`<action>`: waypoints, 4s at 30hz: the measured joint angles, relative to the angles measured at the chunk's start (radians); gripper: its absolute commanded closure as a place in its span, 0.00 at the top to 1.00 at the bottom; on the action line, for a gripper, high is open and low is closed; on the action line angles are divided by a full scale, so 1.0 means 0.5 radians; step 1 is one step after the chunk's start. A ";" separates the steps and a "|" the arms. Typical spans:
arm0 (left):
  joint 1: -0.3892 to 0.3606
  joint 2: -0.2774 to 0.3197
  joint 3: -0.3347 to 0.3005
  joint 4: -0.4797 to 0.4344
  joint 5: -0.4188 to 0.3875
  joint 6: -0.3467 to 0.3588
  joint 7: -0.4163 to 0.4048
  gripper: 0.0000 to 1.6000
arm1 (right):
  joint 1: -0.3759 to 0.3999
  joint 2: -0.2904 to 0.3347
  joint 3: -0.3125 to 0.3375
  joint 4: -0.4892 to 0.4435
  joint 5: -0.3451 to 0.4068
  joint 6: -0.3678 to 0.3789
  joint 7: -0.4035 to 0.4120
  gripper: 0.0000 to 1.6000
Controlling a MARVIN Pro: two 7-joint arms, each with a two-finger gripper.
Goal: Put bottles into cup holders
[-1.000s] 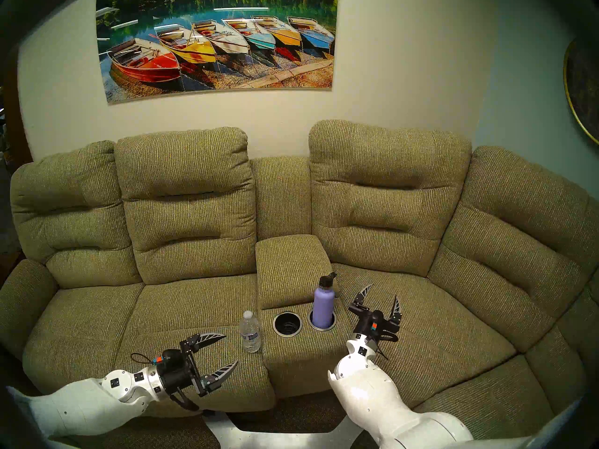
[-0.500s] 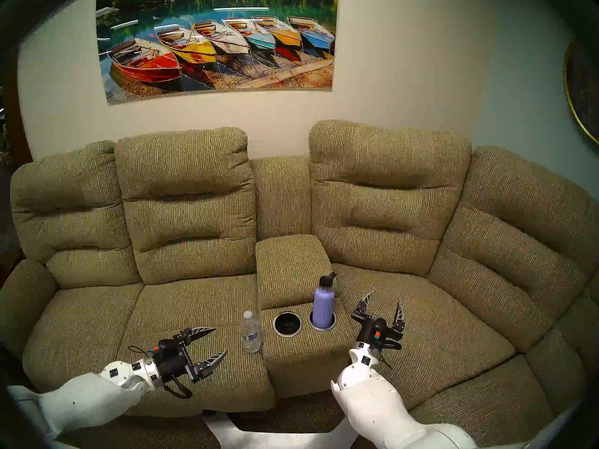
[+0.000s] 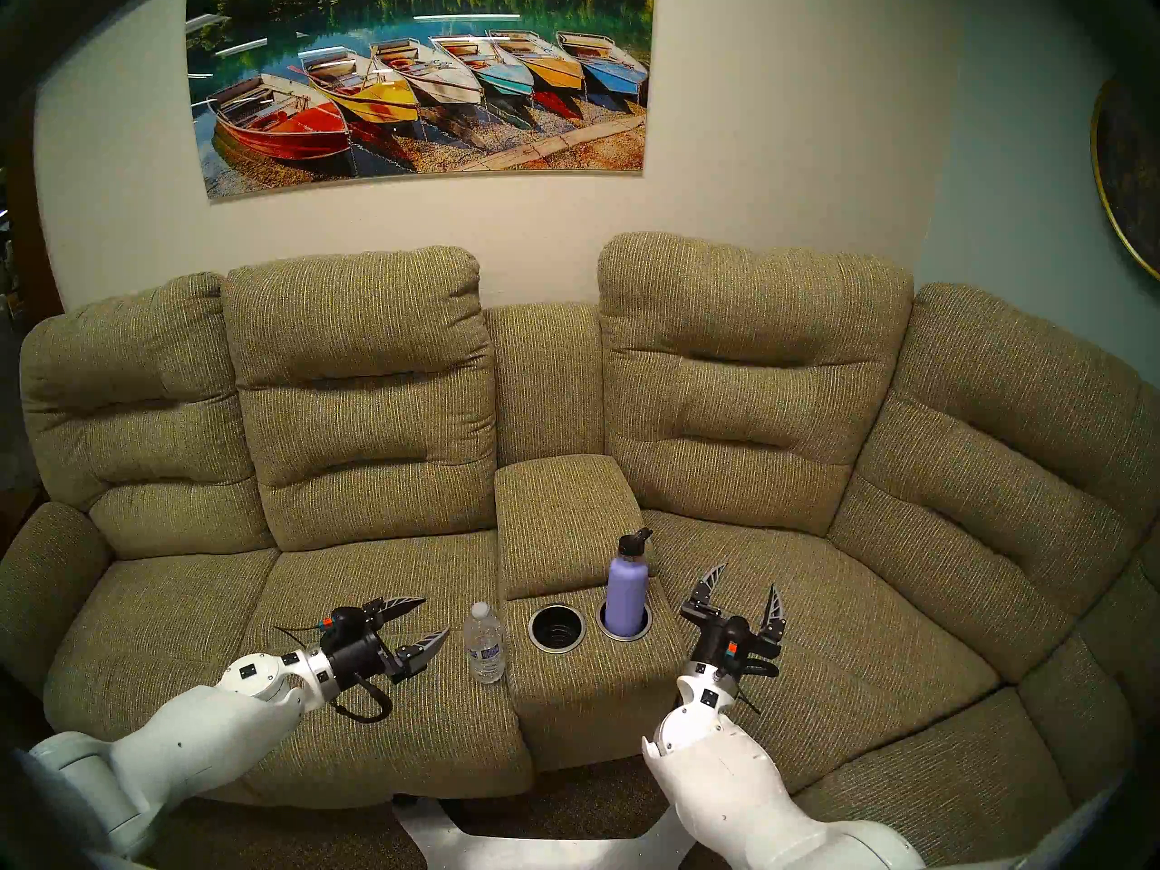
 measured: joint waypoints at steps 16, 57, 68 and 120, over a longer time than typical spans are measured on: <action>-0.284 -0.269 0.066 0.540 0.006 0.132 -0.304 1.00 | 0.001 -0.001 -0.001 -0.004 -0.004 0.000 -0.003 1.00; -0.679 -0.769 0.193 1.318 0.075 0.358 -0.141 0.93 | 0.002 -0.003 -0.003 -0.004 -0.019 -0.001 -0.017 1.00; -0.729 -0.807 0.235 1.376 0.133 0.349 -0.056 0.00 | 0.002 -0.003 -0.003 -0.004 -0.024 -0.001 -0.023 1.00; -0.928 -1.037 0.207 1.422 0.185 0.088 -0.281 0.00 | 0.002 -0.004 -0.005 -0.005 -0.022 -0.001 -0.032 1.00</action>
